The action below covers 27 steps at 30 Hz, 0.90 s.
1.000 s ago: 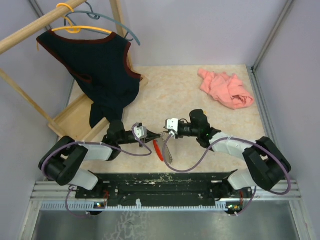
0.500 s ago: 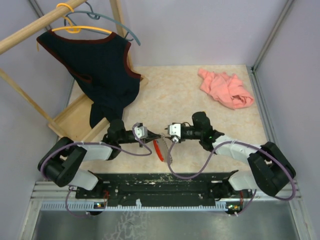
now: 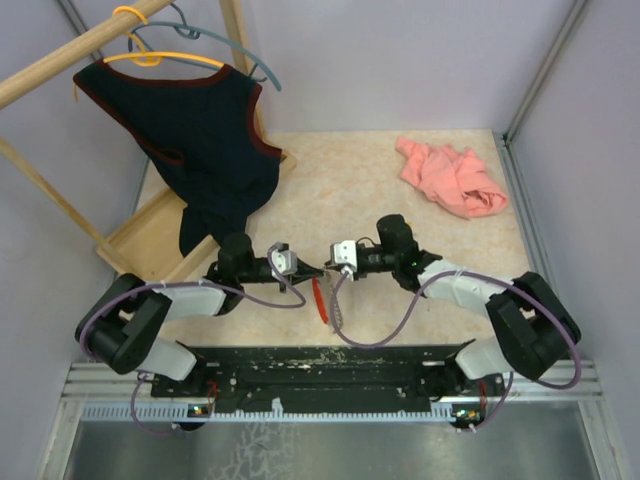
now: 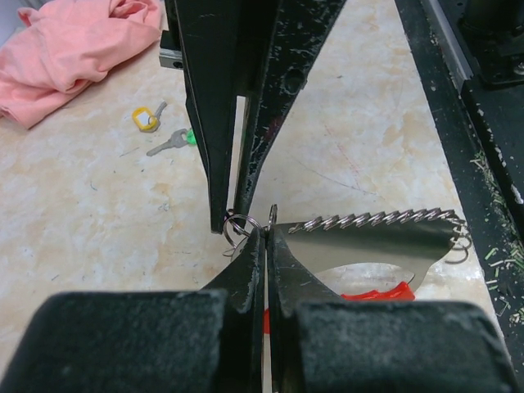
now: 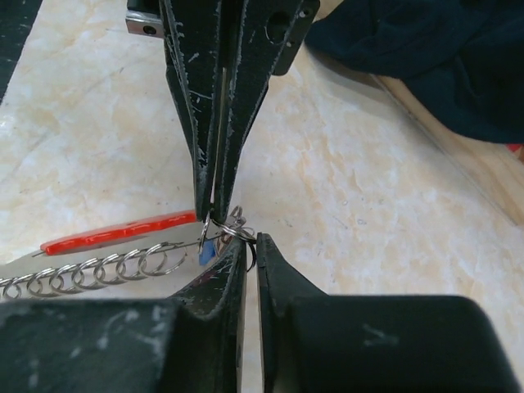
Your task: Put the keys on the keyring
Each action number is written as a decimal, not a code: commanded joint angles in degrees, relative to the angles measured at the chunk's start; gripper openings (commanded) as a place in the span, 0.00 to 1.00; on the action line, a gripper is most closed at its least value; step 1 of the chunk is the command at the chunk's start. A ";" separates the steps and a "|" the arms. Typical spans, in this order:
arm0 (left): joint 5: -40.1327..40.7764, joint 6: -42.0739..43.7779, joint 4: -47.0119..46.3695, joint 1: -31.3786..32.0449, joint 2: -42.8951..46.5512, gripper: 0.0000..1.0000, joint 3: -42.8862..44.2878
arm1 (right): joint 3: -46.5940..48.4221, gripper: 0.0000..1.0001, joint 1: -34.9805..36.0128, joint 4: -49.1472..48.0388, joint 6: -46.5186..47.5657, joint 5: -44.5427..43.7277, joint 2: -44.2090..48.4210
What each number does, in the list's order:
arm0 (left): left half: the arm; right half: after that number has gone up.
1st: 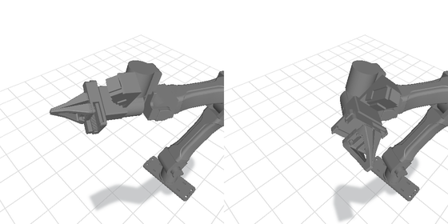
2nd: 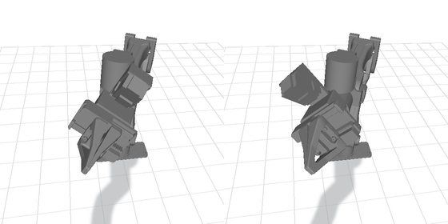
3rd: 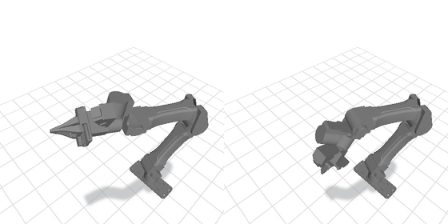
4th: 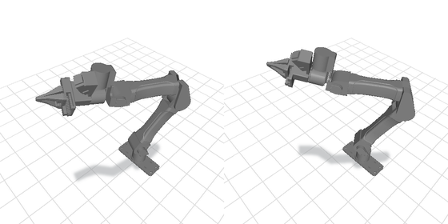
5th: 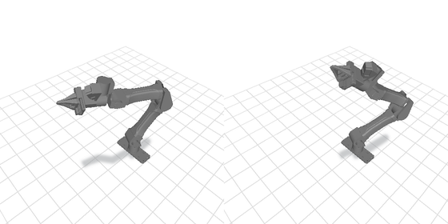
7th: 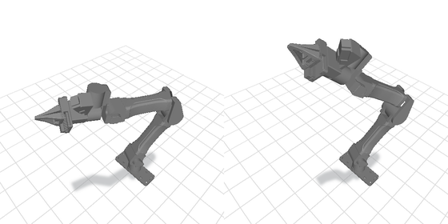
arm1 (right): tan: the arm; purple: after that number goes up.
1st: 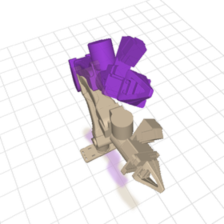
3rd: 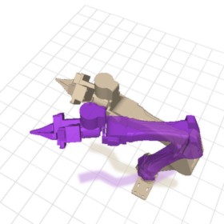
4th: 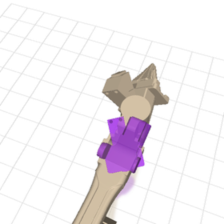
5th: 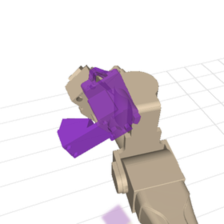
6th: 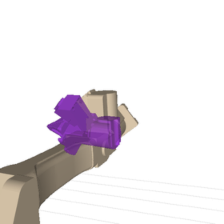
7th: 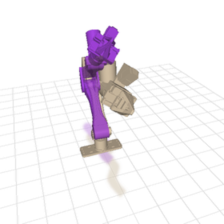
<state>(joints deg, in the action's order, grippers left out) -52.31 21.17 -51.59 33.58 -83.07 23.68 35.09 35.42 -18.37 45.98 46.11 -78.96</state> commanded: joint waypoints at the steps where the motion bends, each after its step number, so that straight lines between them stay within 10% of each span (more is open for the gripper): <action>1: -1.50 3.08 4.08 -0.10 1.98 0.00 1.85 | 6.98 0.05 -0.59 6.29 -2.64 4.03 -1.40; 11: 3.54 4.24 0.48 -0.08 5.31 0.00 -1.53 | 13.24 0.04 -4.46 17.43 -23.42 -2.59 -3.57; 17: 7.06 2.55 -6.05 -0.09 5.85 0.00 -4.39 | 16.91 0.21 -5.01 22.99 -32.89 -6.46 -4.53; 27: 6.57 1.17 -6.99 -0.10 4.67 0.00 -3.94 | -0.95 0.33 -2.45 0.91 -23.30 -5.77 12.50</action>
<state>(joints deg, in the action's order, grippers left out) -45.19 23.40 -55.59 33.34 -78.41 19.64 40.42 31.18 -2.68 16.97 37.58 -75.35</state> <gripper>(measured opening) 0.006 0.311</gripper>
